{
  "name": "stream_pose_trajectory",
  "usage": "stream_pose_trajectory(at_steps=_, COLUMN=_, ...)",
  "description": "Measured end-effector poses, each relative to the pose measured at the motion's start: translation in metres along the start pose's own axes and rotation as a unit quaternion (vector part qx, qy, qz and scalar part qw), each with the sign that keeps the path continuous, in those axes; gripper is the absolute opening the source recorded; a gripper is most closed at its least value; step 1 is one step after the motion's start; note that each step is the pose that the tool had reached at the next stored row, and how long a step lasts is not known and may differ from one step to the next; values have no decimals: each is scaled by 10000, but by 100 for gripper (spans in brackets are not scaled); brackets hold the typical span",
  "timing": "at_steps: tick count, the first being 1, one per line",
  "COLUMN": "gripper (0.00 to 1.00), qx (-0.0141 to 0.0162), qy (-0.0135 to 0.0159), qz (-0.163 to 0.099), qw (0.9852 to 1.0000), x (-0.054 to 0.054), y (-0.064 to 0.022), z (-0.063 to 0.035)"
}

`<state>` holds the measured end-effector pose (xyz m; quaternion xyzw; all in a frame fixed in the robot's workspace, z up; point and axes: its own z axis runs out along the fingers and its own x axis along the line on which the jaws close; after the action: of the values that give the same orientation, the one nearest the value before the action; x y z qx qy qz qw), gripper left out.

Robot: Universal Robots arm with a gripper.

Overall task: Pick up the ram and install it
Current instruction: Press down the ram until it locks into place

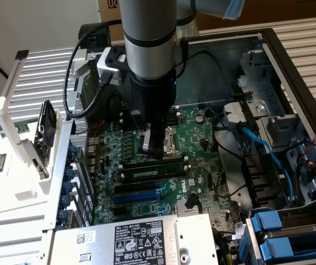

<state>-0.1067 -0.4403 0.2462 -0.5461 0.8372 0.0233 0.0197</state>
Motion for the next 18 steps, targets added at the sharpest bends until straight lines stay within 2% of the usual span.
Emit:
stream_pose_trajectory(at_steps=1, gripper=11, qx=10, qy=-3, qz=172, qw=9999, x=0, y=0, z=2)
stream_pose_trajectory(at_steps=4, gripper=11, qx=25, qy=-8, qz=435, qw=9990, x=0, y=0, z=4)
stream_pose_trajectory(at_steps=9, gripper=11, qx=49, qy=-15, qz=843, qw=9964, x=0, y=0, z=6)
stream_pose_trajectory(at_steps=14, gripper=11, qx=73, qy=-23, qz=1252, qw=9921, x=0, y=0, z=8)
stream_pose_trajectory(at_steps=18, gripper=11, qx=93, qy=-29, qz=1589, qw=9872, x=0, y=0, z=8)
